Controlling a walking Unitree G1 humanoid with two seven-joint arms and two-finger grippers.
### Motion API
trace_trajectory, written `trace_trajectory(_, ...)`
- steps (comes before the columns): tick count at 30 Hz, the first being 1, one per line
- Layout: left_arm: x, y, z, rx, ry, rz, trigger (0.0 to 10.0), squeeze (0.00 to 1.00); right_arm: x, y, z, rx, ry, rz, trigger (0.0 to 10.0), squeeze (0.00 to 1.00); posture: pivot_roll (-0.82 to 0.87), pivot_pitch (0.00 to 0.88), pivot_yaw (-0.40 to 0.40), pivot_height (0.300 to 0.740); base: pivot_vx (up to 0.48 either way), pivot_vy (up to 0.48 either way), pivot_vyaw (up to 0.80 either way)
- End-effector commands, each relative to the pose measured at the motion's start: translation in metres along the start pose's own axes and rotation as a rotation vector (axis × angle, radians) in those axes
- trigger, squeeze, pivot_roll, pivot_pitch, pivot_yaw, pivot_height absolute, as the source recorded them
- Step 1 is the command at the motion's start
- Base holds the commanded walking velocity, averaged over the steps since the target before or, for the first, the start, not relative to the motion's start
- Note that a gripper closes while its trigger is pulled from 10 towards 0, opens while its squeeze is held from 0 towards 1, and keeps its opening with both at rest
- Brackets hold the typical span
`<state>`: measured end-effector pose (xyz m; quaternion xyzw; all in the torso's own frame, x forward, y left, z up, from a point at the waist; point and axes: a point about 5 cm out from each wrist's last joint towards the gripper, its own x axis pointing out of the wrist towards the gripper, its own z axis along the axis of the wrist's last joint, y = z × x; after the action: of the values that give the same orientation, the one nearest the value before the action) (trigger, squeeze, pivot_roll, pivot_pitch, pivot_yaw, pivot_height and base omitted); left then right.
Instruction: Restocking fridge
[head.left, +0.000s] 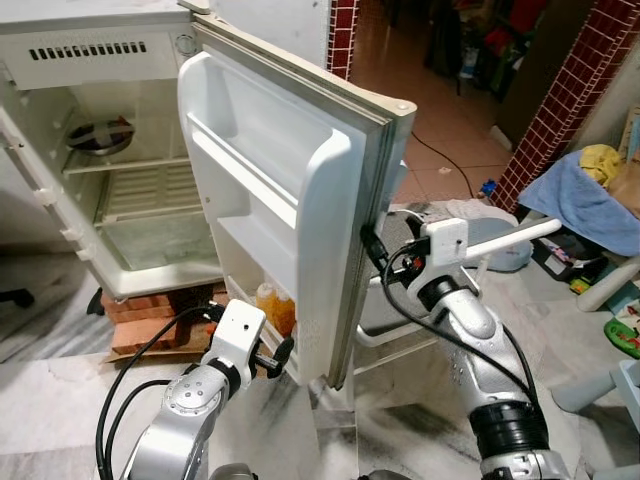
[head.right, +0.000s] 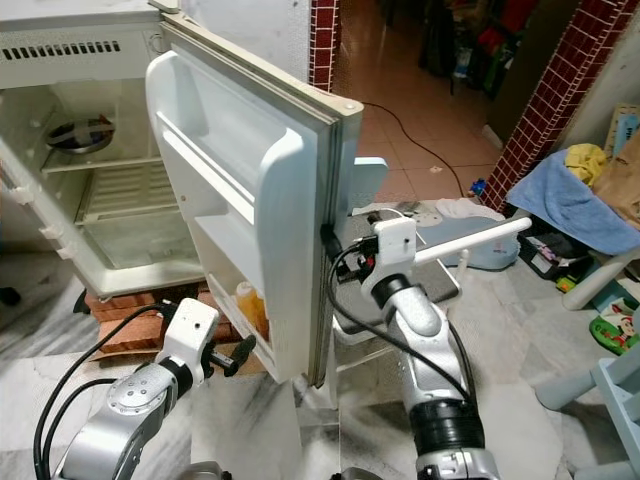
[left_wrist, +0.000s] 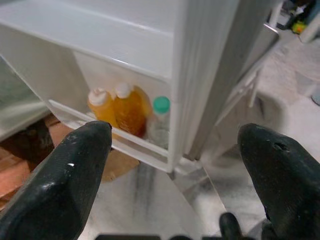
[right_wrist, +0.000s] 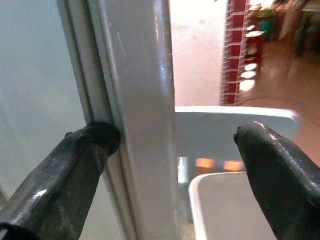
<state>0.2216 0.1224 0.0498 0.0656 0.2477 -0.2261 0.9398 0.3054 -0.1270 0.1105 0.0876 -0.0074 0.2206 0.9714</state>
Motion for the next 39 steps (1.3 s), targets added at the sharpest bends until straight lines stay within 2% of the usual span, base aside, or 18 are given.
trace_trajectory(1, 0.0, -0.003, 0.002, 0.006, 0.004, -0.018, 10.0, 0.0, 0.014, 0.03, 0.029, 0.144, -0.093, 0.234, 10.0, 0.0, 0.15, 0.0, -0.062, 0.74, 0.0, 0.0, 0.0)
trace_trajectory(3, 0.0, -0.003, 0.002, 0.007, 0.008, -0.02, 10.0, 0.0, 0.007, 0.049, 0.038, 0.339, -0.09, 0.445, 10.0, 0.0, 0.15, 0.0, -0.065, 0.74, 0.0, 0.0, 0.0)
trace_trajectory(4, 0.0, -0.003, 0.002, 0.007, 0.008, -0.02, 10.0, 0.0, 0.007, 0.049, 0.038, 0.339, -0.09, 0.445, 10.0, 0.0, 0.15, 0.0, -0.065, 0.74, 0.0, 0.0, 0.0)
trace_trajectory(6, -0.001, -0.004, 0.002, 0.007, 0.013, -0.022, 10.0, 0.0, -0.001, 0.057, 0.041, 0.423, -0.073, 0.56, 10.0, 0.0, 0.15, 0.0, -0.067, 0.74, 0.0, 0.0, 0.0)
trace_trajectory(8, -0.002, -0.004, 0.002, 0.007, 0.016, -0.024, 10.0, 0.0, -0.005, 0.057, 0.038, 0.422, -0.053, 0.58, 10.0, 0.0, 0.15, 0.0, -0.067, 0.74, 0.0, 0.0, 0.0)
trace_trajectory(11, -0.003, -0.006, 0.003, 0.005, 0.038, -0.028, 10.0, 0.0, -0.007, 0.044, 0.019, 0.352, 0.004, 0.497, 10.0, 0.0, 0.15, 0.0, -0.066, 0.74, 0.0, 0.0, 0.0)
trace_trajectory(13, -0.003, -0.006, 0.003, 0.005, 0.041, -0.03, 10.0, 0.0, -0.007, 0.038, 0.015, 0.343, 0.014, 0.46, 10.0, 0.0, 0.15, 0.0, -0.067, 0.74, 0.0, 0.0, 0.0)
trace_trajectory(14, -0.003, -0.006, 0.003, 0.005, 0.041, -0.03, 10.0, 0.0, -0.007, 0.038, 0.015, 0.343, 0.014, 0.46, 10.0, 0.0, 0.15, 0.0, -0.067, 0.74, 0.0, 0.0, 0.0)
trace_trajectory(16, -0.003, -0.006, 0.004, 0.004, 0.044, -0.032, 10.0, 0.0, -0.012, 0.025, 0.008, 0.388, 0.037, 0.404, 10.0, 0.0, 0.14, 0.0, -0.068, 0.74, 0.0, 0.0, 0.0)
trace_trajectory(20, -0.003, -0.006, 0.005, 0.004, 0.044, -0.03, 10.0, 0.0, -0.022, 0.021, 0.002, 0.419, 0.091, 0.422, 10.0, 0.0, 0.14, 0.0, -0.073, 0.74, 0.0, 0.0, 0.0)
trace_trajectory(27, -0.006, -0.001, 0.009, 0.02, 0.023, 0.026, 10.0, 0.0, -0.029, 0.01, -0.011, 0.388, 0.155, 0.373, 10.0, 0.0, 0.15, 0.0, -0.082, 0.74, 0.0, 0.0, 0.0)
trace_trajectory(30, -0.013, 0.024, 0.012, 0.006, -0.008, 0.226, 10.0, 0.0, -0.028, 0.008, -0.011, 0.383, 0.152, 0.365, 10.0, 0.0, 0.15, 0.0, -0.086, 0.74, 0.0, 0.0, 0.0)
trace_trajectory(31, -0.013, 0.024, 0.012, 0.006, -0.008, 0.226, 10.0, 0.0, -0.028, 0.008, -0.011, 0.383, 0.152, 0.365, 10.0, 0.0, 0.15, 0.0, -0.086, 0.74, 0.0, 0.0, 0.0)
trace_trajectory(32, -0.017, 0.036, 0.01, 0.01, -0.01, 0.314, 10.0, 0.0, -0.029, 0.008, -0.012, 0.379, 0.154, 0.364, 10.0, 0.0, 0.16, 0.0, -0.087, 0.74, 0.0, 0.0, 0.0)
trace_trajectory(33, -0.017, 0.036, 0.01, 0.01, -0.01, 0.314, 10.0, 0.0, -0.029, 0.008, -0.012, 0.379, 0.154, 0.364, 10.0, 0.0, 0.16, 0.0, -0.087, 0.74, 0.0, 0.0, 0.0)
trace_trajectory(36, -0.04, 0.084, 0.001, -0.032, -0.014, 0.621, 10.0, 0.0, -0.029, 0.007, -0.015, 0.352, 0.175, 0.357, 10.0, 0.0, 0.17, 0.0, -0.097, 0.74, 0.0, 0.0, 0.0)
trace_trajectory(38, -0.055, 0.109, -0.007, -0.044, -0.005, 0.748, 10.0, 0.0, -0.028, 0.008, -0.016, 0.334, 0.185, 0.369, 10.0, 0.0, 0.17, 0.0, -0.101, 0.74, 0.0, 0.0, 0.0)
trace_trajectory(39, -0.055, 0.109, -0.007, -0.044, -0.005, 0.748, 10.0, 0.0, -0.028, 0.008, -0.016, 0.334, 0.185, 0.369, 10.0, 0.0, 0.17, 0.0, -0.101, 0.74, 0.0, 0.0, 0.0)
